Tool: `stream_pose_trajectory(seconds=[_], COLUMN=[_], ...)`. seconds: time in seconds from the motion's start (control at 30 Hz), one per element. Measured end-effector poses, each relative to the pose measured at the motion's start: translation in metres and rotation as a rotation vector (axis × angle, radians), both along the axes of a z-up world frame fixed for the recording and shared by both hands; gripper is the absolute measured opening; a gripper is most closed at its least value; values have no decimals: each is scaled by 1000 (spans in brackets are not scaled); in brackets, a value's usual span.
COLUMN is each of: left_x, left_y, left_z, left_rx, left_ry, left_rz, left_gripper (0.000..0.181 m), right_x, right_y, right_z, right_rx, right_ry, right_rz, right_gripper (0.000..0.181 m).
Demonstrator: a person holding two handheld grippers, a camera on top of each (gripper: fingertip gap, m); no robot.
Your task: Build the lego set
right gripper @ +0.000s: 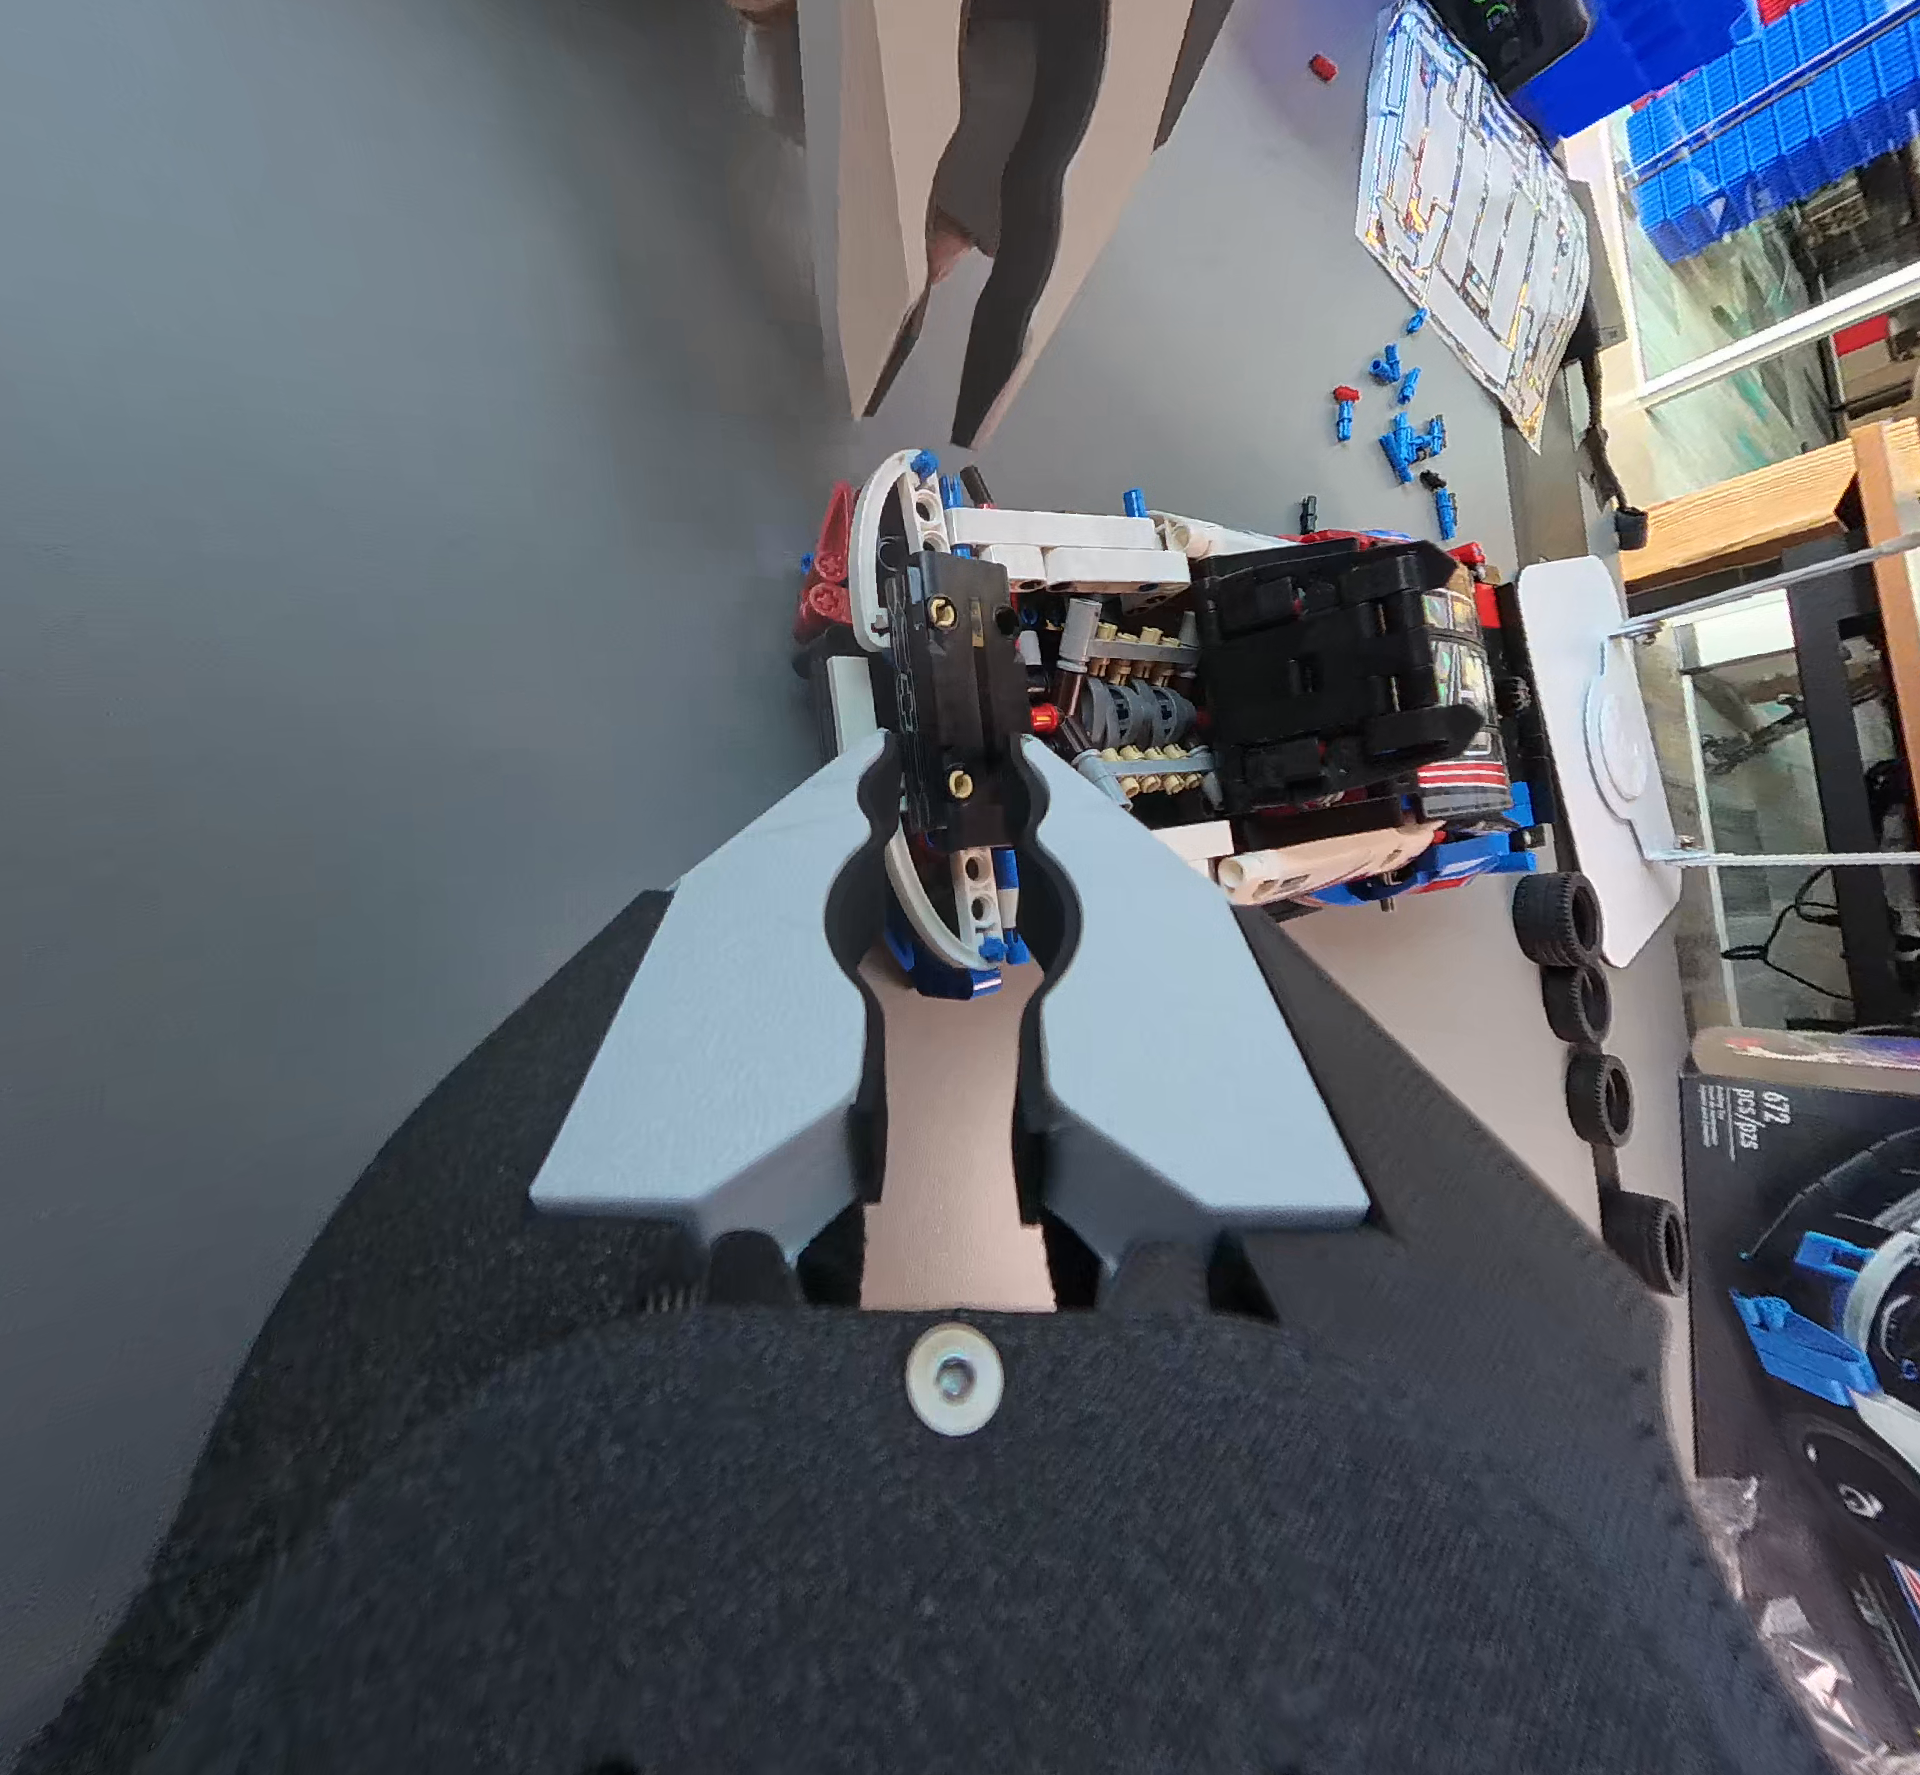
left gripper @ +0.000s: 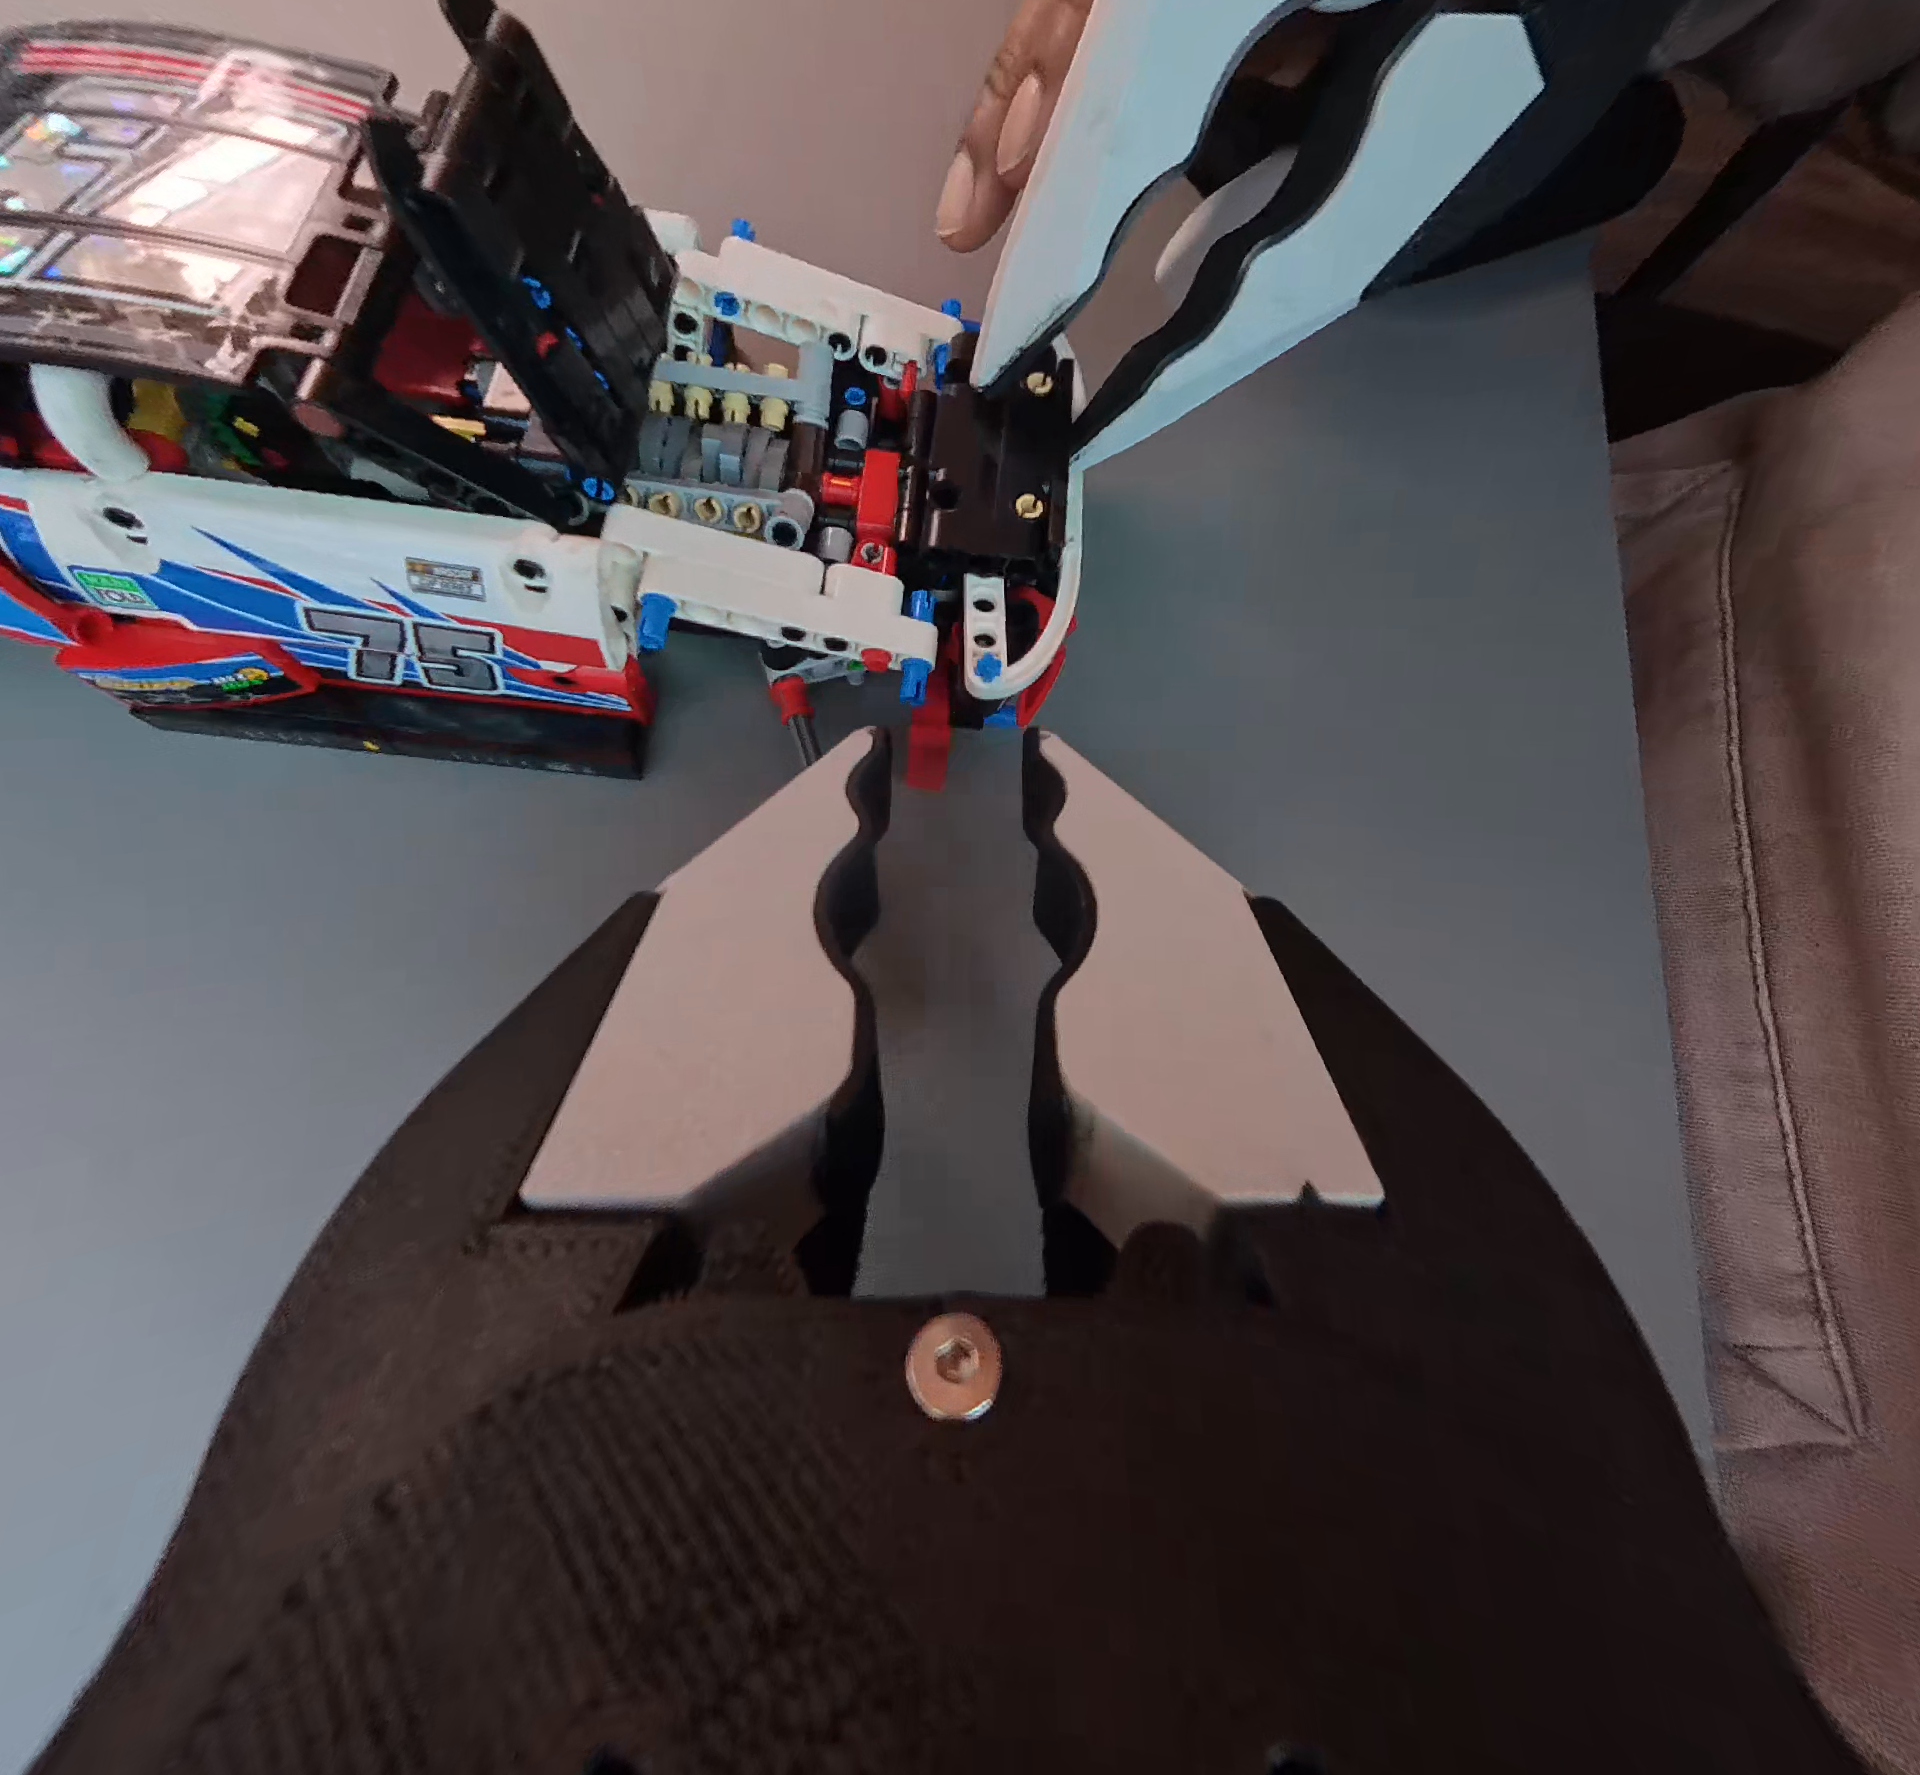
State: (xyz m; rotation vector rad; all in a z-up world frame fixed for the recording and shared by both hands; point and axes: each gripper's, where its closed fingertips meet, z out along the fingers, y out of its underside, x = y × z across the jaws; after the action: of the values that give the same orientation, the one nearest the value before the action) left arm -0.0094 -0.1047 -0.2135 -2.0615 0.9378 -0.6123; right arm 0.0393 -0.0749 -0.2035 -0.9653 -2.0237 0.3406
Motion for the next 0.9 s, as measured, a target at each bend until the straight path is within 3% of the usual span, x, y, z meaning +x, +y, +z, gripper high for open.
stream_pose_trajectory(seconds=[0.03, 0.4, 0.9], left_x=[1, 25, 9], left_y=[0, 6, 4], left_z=[4, 2, 2], left_rx=[32, 138, 118], left_ry=[-3, 73, 74], left_rz=[2, -76, -263], left_gripper=[23, 18, 17], right_x=[0, -1, -15], right_y=[0, 1, -6], right_z=[0, -1, 1], right_rx=[-1, -74, -154], right_ry=[4, -9, 25], right_rz=[6, 81, 143], right_gripper=[16, 19, 18])
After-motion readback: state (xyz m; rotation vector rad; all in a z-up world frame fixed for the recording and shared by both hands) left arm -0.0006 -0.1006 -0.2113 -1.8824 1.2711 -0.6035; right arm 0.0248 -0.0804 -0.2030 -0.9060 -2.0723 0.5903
